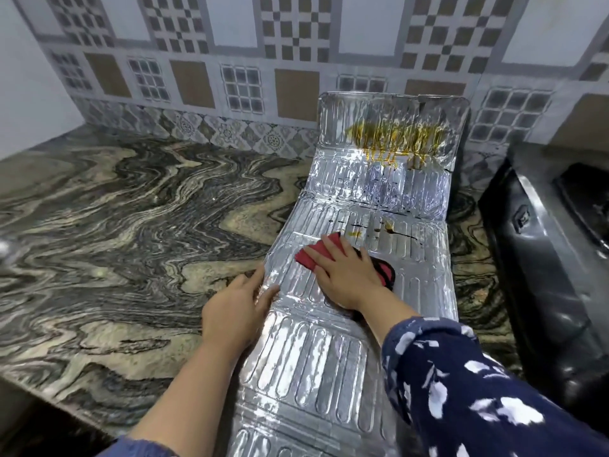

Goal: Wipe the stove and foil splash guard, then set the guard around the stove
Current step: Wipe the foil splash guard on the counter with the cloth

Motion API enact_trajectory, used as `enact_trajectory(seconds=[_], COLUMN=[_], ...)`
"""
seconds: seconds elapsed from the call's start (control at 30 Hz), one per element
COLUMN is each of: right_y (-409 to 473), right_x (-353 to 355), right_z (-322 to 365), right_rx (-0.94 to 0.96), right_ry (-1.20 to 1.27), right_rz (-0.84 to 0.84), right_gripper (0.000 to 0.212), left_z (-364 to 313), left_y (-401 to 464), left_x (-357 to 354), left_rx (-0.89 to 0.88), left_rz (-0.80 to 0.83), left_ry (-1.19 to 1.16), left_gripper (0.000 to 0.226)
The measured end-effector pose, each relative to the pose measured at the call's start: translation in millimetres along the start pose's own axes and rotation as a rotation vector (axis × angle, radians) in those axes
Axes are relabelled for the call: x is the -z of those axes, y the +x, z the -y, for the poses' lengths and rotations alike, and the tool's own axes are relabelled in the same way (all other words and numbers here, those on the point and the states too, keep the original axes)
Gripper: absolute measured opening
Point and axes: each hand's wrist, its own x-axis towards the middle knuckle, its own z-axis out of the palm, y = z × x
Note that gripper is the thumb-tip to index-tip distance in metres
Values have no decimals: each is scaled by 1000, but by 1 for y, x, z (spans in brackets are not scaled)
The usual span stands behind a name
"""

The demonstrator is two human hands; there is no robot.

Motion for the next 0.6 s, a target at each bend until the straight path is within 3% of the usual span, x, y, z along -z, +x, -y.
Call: enact_trajectory(seconds=[0.2,0.4,0.5,0.6], right_y=[9,-27,1,43], right_x=[-3,-15,-13,-5], right_z=[8,64,61,36], right_rx=[-55,185,263,188], right_ry=[-26,86,1,-28], right_rz=[25,-27,-33,-69], right_gripper=[53,53,49,49], left_z=[12,44,49,50], left_y=[1,-13,-14,-15], left_x=[4,9,8,4], left_rx=[-84,-135,-140,-144], left_rz=[32,17,0,-42], left_ry=[42,53,63,63], left_gripper=[78,97,89,77])
